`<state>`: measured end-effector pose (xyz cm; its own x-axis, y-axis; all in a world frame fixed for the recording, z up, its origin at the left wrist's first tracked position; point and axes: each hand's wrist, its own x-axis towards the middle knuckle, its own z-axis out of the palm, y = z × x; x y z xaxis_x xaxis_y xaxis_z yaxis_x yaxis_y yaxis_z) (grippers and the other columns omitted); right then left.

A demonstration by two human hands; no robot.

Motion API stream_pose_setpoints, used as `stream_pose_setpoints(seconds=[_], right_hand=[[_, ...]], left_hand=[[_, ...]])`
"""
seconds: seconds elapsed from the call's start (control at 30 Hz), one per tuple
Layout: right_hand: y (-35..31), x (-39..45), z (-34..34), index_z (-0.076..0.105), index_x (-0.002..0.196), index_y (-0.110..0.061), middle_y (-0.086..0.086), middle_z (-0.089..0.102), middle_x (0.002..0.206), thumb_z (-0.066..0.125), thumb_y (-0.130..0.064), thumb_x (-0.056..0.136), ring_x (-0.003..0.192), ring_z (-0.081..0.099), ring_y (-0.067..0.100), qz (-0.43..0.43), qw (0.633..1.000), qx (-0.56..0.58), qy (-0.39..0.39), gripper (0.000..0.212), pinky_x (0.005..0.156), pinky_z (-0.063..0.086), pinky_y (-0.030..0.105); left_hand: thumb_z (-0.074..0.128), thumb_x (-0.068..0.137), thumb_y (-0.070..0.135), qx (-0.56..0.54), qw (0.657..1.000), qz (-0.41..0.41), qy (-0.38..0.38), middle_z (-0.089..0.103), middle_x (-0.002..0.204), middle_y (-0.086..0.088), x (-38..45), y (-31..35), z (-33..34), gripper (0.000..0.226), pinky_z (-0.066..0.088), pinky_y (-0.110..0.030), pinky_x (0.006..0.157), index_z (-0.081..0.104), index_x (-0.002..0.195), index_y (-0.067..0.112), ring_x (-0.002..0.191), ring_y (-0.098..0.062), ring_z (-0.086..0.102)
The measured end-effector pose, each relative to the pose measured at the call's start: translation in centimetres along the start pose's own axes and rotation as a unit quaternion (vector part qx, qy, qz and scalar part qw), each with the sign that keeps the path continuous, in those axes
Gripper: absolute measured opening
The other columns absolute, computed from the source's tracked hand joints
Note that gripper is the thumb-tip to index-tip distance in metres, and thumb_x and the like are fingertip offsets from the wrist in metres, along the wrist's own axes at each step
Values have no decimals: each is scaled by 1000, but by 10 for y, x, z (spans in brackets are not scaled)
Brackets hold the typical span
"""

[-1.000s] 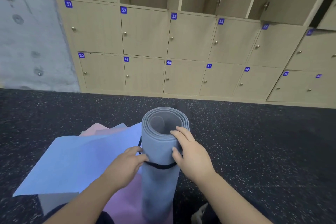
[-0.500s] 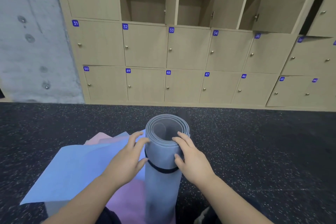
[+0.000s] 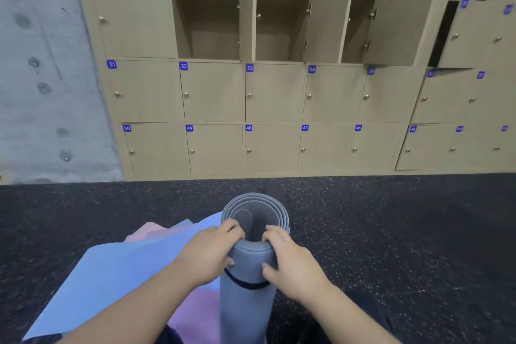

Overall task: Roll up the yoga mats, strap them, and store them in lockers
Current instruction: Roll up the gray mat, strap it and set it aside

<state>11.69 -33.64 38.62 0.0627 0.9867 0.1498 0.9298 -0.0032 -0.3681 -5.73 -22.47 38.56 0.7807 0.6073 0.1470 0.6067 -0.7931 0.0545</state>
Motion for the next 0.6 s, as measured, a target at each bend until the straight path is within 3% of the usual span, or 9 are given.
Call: stream_pose_setpoints(seconds=[0.1, 0.23, 0.33, 0.4, 0.5, 0.6], right_hand=[[2, -7, 0, 39, 134, -28, -13, 27, 142, 54, -30, 92, 105, 57, 25, -12, 1000, 1, 13, 45, 91, 44, 35], [8, -13, -5, 43, 130, -24, -11, 30, 137, 54, -26, 93, 101, 57, 26, -15, 999, 7, 51, 38, 89, 43, 36], [14, -15, -12, 45, 126, -23, -13, 30, 136, 56, -23, 93, 100, 56, 25, -22, 996, 17, 83, 35, 89, 43, 35], [19, -15, -18, 47, 123, -22, -13, 32, 134, 57, -21, 92, 99, 56, 23, -25, 994, 20, 108, 32, 88, 43, 33], [27, -13, -30, 50, 122, -19, -11, 34, 131, 56, -14, 92, 97, 56, 21, -29, 987, 19, 157, 31, 86, 43, 31], [43, -11, -39, 52, 123, -13, -5, 37, 132, 57, -7, 90, 99, 56, 22, -15, 979, 16, 203, 34, 84, 44, 31]], left_hand=[[61, 84, 16, 5, 1000, 5, 21, 39, 125, 11, -2, 12, -4, 35, 38, -32, 76, 44, 115, 22, 97, -20, 50], [67, 79, 16, 3, 996, 25, 82, 42, 119, 10, -1, 21, -7, 37, 44, -32, 76, 49, 111, 21, 95, -18, 52], [87, 51, 20, 20, 988, 58, 140, 49, 100, 14, 1, 28, -9, 58, 42, -21, 51, 50, 95, 27, 71, -11, 57], [90, 45, 19, 12, 984, 59, 166, 50, 98, 14, 6, 32, -13, 64, 40, -20, 46, 49, 94, 28, 68, -11, 59], [84, 61, 15, -43, 979, 68, 187, 43, 115, 14, 20, 39, -22, 59, 49, -27, 57, 51, 106, 30, 83, -18, 62], [70, 82, 38, -135, 975, 47, 171, 17, 145, 13, 36, 50, -42, 58, 48, -31, 83, 43, 133, 28, 96, -11, 51]])
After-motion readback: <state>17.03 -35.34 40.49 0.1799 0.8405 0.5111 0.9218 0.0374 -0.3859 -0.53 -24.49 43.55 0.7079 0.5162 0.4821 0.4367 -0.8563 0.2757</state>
